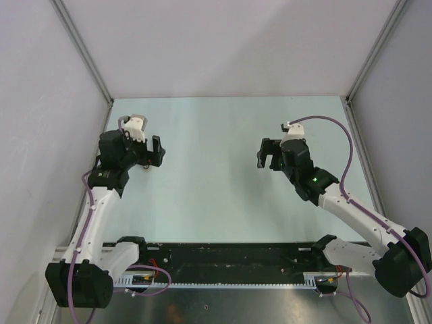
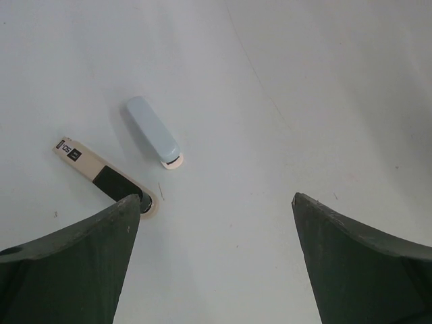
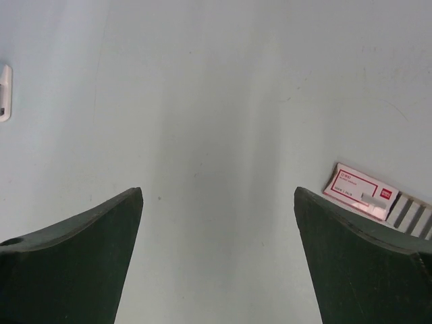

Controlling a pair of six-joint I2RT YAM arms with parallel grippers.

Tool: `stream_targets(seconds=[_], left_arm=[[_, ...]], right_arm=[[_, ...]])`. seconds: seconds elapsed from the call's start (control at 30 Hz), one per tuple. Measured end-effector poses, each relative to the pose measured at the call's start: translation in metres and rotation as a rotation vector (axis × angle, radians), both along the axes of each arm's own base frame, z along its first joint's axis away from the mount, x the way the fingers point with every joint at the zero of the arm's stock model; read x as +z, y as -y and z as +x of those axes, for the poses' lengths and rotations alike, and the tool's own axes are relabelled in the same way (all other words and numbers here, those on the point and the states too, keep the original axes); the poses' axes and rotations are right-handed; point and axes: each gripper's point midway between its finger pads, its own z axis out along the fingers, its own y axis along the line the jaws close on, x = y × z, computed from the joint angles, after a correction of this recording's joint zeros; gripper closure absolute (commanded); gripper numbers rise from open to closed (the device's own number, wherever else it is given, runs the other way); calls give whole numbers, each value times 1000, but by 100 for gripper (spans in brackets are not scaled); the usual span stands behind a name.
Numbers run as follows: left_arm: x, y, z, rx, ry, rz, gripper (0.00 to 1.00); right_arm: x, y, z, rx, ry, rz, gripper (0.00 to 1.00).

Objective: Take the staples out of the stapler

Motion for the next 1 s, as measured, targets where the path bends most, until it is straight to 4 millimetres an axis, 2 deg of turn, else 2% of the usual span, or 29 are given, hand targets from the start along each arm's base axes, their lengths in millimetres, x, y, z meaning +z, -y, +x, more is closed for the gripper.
stream_targets(seconds=[0.1, 0.27, 0.53, 0.63, 0.77, 1.0], left_arm=[[-7, -2, 3, 12, -22, 7, 1], [-31, -2, 11, 18, -109, 2, 1], [-54, -20, 53, 180, -226, -6, 1], [-69, -26, 63, 234, -271, -6, 5], [-101, -24, 70, 270, -360, 0, 9], [-134, -18, 95, 318, -447, 5, 15]], right_arm=[[-4, 2, -2, -4, -16, -9, 1], [-10, 4, -5, -7, -41, -21, 1], [-22, 2, -9, -11, -77, -20, 7], [-33, -3, -16, 9, -87, -19, 11], [-46, -8, -29, 35, -98, -29, 17], [-45, -20, -35, 66, -69, -33, 21]])
